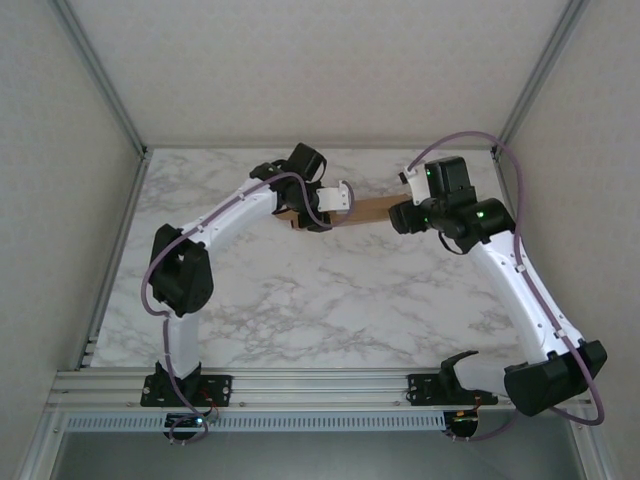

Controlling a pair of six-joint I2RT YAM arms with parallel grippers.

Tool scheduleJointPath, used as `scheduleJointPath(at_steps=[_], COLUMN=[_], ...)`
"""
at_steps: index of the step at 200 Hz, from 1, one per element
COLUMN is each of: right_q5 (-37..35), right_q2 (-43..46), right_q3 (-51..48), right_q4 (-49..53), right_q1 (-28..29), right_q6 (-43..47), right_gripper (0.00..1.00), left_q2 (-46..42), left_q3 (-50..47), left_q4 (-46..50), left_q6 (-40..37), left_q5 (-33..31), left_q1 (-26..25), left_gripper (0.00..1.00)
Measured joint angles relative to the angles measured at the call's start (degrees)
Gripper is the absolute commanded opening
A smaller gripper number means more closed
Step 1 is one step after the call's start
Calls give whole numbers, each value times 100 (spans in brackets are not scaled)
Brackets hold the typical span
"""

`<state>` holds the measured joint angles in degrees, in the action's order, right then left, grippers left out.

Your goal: Fold the paper box

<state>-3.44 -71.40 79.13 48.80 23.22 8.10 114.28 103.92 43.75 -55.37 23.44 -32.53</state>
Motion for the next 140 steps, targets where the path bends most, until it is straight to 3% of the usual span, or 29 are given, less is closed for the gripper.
scheduleJointPath(at_steps=[23, 44, 76, 82, 89, 140], right_q5=[24, 107, 157, 205, 254, 544], right_q2=[551, 1215, 1062, 944, 804, -205], right_q3=[-664, -1349, -1440, -1429, -1392, -1016], right_q4=[-498, -769, -973, -975, -951, -809], right_q1=[278, 492, 505, 507, 507, 551], right_q6=[938, 2514, 4538, 4815, 5060, 5731], right_gripper=[67, 77, 87, 93, 99, 97], left_q2=[0, -13, -238, -284, -332, -592], left_q3=[4, -74, -380, -435, -503, -839], left_q4=[44, 42, -15, -17, -17, -22], left_q6=[39, 79, 76, 74, 74, 68], left_q5=[92, 125, 76, 63, 46, -140], left_q1=[11, 4, -109, -153, -225, -549], left_gripper=[37, 37, 37, 37, 37, 34])
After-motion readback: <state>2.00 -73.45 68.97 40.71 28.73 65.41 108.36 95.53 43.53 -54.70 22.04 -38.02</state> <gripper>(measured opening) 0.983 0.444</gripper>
